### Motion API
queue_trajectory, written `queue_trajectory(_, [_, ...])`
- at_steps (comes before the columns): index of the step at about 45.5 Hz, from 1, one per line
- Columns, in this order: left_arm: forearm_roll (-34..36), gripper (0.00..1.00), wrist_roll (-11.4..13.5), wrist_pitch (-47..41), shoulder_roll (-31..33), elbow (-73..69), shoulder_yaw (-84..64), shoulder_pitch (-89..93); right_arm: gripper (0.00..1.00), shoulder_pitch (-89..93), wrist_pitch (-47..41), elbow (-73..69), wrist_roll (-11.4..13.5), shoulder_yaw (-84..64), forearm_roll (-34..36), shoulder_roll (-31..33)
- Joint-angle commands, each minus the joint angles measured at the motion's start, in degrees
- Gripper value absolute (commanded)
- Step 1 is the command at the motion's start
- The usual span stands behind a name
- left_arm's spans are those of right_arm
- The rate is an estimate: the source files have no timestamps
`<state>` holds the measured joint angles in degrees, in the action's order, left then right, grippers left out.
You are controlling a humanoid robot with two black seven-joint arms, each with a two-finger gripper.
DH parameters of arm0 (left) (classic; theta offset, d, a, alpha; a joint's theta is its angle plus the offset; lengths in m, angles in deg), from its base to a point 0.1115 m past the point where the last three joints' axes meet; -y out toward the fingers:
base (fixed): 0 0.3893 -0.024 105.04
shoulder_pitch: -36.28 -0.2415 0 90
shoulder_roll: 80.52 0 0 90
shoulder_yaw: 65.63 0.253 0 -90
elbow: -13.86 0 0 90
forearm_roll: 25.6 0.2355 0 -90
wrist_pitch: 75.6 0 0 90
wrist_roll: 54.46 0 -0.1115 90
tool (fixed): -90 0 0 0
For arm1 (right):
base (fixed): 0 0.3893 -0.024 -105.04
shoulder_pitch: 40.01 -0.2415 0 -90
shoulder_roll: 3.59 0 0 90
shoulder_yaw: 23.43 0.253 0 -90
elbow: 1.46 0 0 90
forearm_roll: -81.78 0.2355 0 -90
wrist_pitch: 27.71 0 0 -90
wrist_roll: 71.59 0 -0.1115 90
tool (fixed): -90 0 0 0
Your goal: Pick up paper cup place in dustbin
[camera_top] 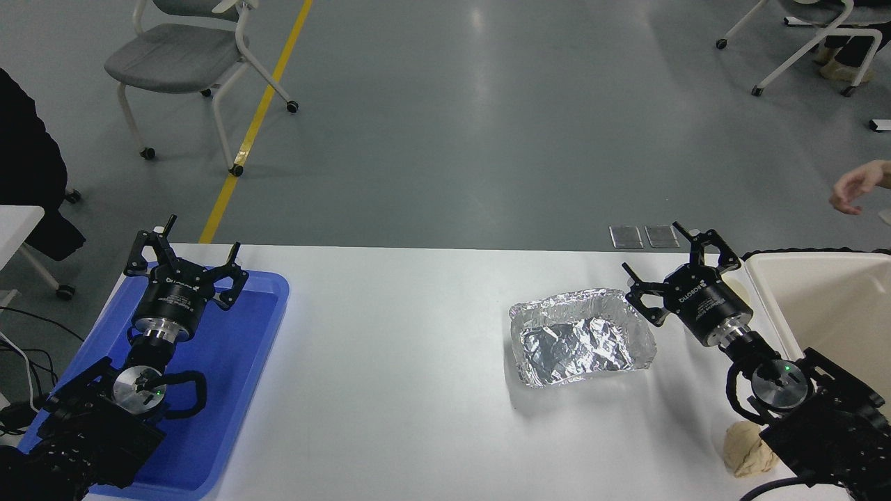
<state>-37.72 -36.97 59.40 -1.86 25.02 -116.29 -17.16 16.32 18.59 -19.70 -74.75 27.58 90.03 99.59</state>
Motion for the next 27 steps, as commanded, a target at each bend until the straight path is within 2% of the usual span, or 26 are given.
queue_trajectory(1, [0.00, 1.00, -0.09, 0.00, -0.09, 0.00, 0.03, 0.00, 1.00, -0.34, 0.02, -0.04, 0.00, -0.03, -0.08, -0.08])
queue_trajectory(19, [0.00, 1.00, 0.00, 0.00, 0.00, 0.00, 0.03, 0.00, 1.00, -3.07, 0.46, -0.13, 0.53, -0.99, -1.31, 0.19])
queue_trajectory(27, [0.00, 1.00, 0.00, 0.00, 0.00, 0.17, 0.03, 0.00, 1.00, -9.65, 0.46, -0.21, 0.61, -9.77, -2.63, 3.08])
